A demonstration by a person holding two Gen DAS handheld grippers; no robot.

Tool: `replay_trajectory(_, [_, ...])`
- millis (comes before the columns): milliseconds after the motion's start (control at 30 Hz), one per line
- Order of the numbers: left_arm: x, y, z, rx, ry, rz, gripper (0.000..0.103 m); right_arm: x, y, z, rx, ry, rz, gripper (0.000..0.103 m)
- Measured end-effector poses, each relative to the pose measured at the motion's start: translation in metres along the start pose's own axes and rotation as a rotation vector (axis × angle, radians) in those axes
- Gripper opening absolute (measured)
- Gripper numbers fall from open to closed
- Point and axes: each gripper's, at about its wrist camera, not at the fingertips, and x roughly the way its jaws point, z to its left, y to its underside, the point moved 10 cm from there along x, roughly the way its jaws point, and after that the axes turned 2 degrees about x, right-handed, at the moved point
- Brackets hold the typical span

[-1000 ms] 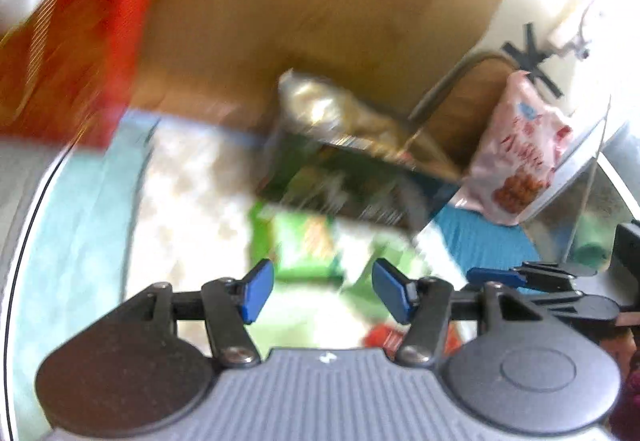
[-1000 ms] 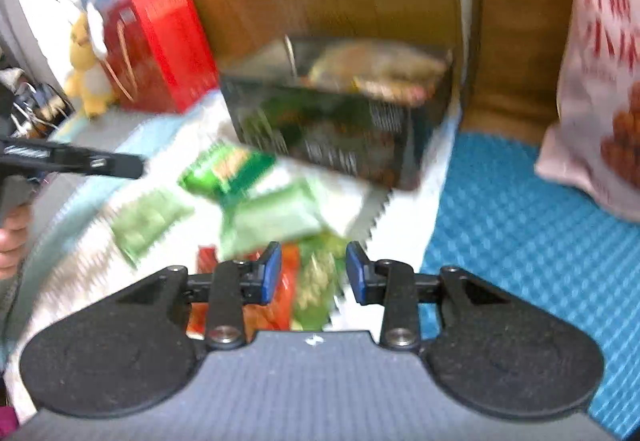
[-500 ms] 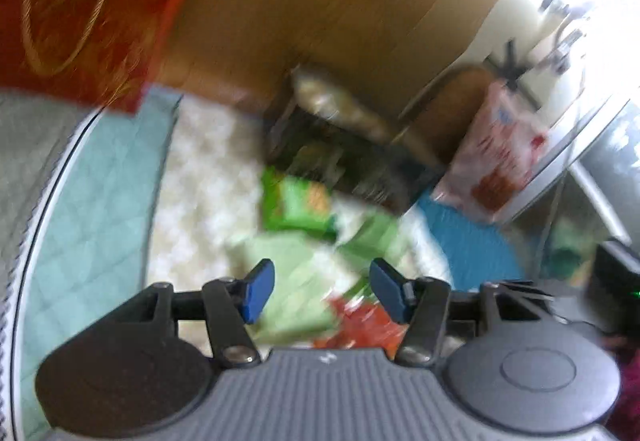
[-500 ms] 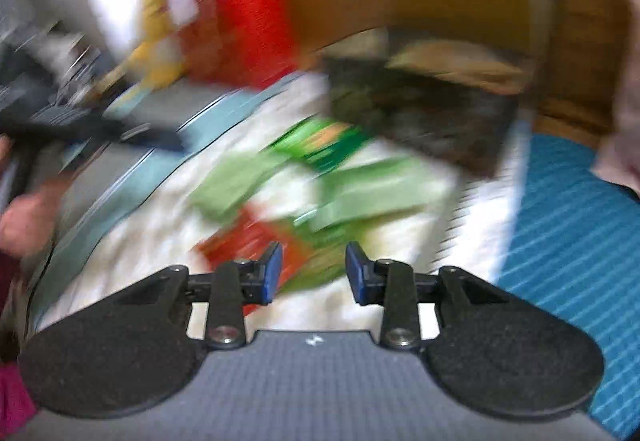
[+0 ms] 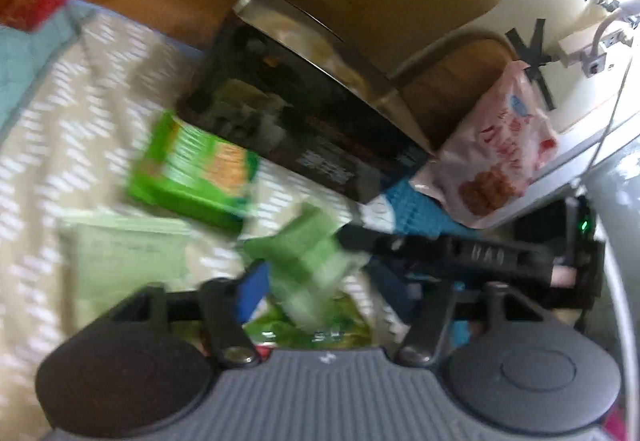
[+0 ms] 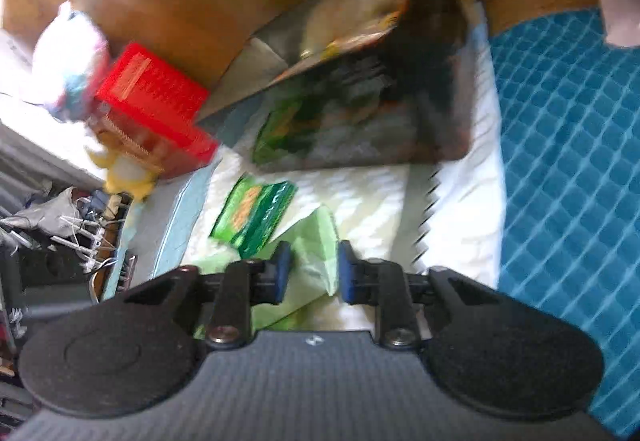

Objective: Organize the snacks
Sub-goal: 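Grasp the light green pack with the left tool, then lower the light green pack into the tin box and release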

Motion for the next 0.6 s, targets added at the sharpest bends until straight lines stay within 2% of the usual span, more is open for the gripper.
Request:
replay_trajectory(33, [0.001,-0.001,0.000,0.007,-0.015,-0.005,0.043,-0.007,0.002,0.007,-0.016,-0.014,-0.008,0.016])
replay_trajectory(100, [-0.002,-0.004,-0.005,0.049,-0.036,-0.012,0.040,-0.024,0.001,0.017,-0.043,-0.024,-0.034,0.015])
replay_trajectory(267, [-0.031,-0.024,-0.023,0.075,0.022,-0.078,0.038,-0.043,-0.013,0.042,-0.121,-0.022,-0.110,0.015])
replay_trajectory(500, [-0.051,-0.089,-0.056,0.190,-0.010,-0.195,0.038,-0.039,-0.077,0.065,-0.186,-0.008,-0.245,0.014])
replay_trajectory(600, [-0.043,-0.116,-0.061,0.215,-0.027,-0.204,0.038,-0.030,-0.100,0.060,-0.221,0.018,-0.270,0.014])
